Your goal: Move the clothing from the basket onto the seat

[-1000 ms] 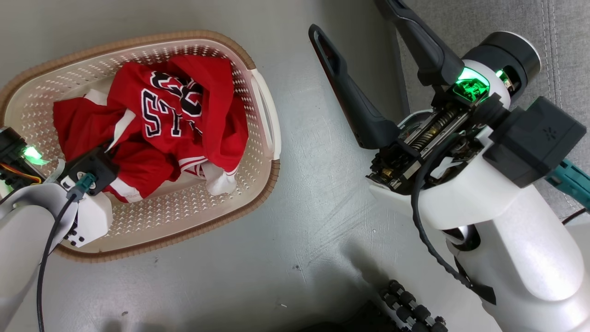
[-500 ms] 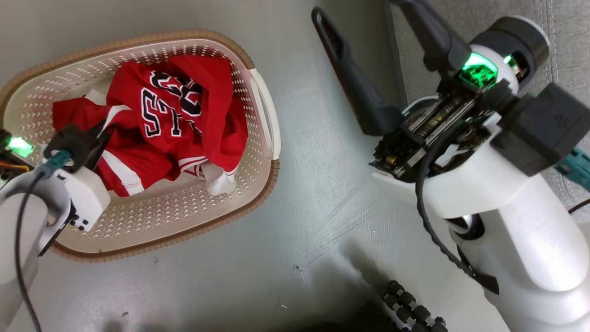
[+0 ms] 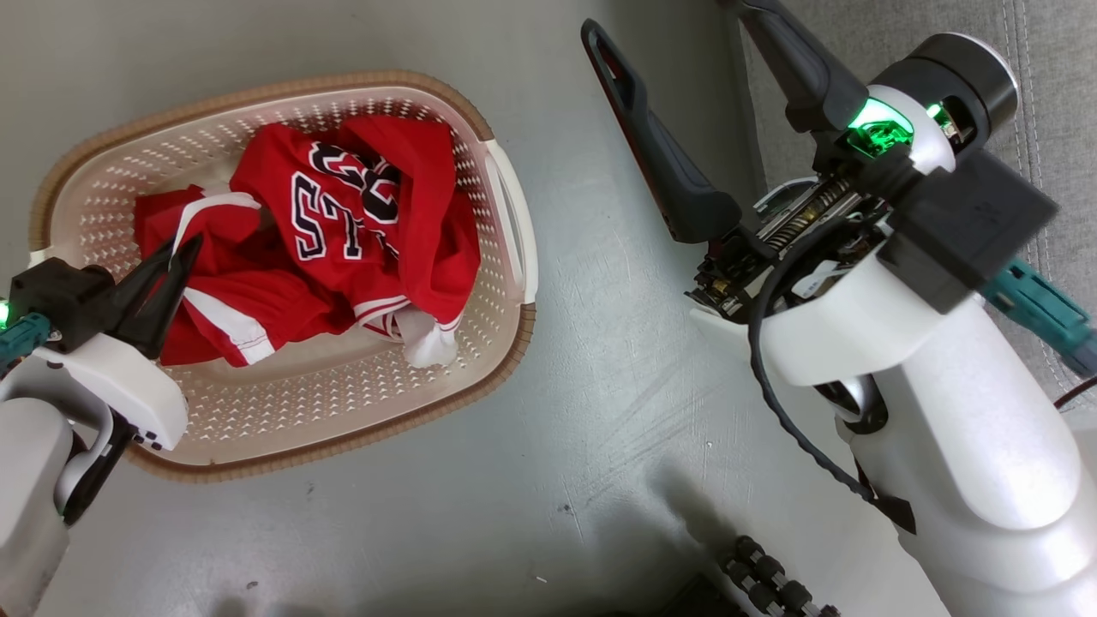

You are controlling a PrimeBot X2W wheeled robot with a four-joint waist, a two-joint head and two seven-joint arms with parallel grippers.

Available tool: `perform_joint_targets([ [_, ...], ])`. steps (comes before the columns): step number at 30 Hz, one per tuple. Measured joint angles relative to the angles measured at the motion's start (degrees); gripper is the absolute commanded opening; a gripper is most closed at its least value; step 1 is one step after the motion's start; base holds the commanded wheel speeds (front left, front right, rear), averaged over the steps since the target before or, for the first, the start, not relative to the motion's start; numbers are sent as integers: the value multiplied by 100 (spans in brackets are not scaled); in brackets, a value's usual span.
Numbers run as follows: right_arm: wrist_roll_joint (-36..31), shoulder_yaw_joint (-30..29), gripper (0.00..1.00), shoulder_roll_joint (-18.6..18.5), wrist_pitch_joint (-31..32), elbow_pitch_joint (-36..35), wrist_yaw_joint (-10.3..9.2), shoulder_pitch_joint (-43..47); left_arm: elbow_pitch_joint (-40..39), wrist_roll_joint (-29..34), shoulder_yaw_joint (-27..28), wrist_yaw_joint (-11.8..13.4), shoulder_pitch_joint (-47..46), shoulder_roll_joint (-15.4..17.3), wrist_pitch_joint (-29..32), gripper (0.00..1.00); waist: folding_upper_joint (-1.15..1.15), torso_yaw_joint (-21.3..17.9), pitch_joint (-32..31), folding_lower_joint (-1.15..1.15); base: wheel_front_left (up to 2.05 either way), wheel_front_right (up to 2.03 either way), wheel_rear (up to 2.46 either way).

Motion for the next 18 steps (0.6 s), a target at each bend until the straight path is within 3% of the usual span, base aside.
perform_joint_targets([
  [18,-341,-142,100,0,-2,450,0,5,-638,-377,520,-51,455,138,-102,0,0,234,-451,0,0,0,0],
])
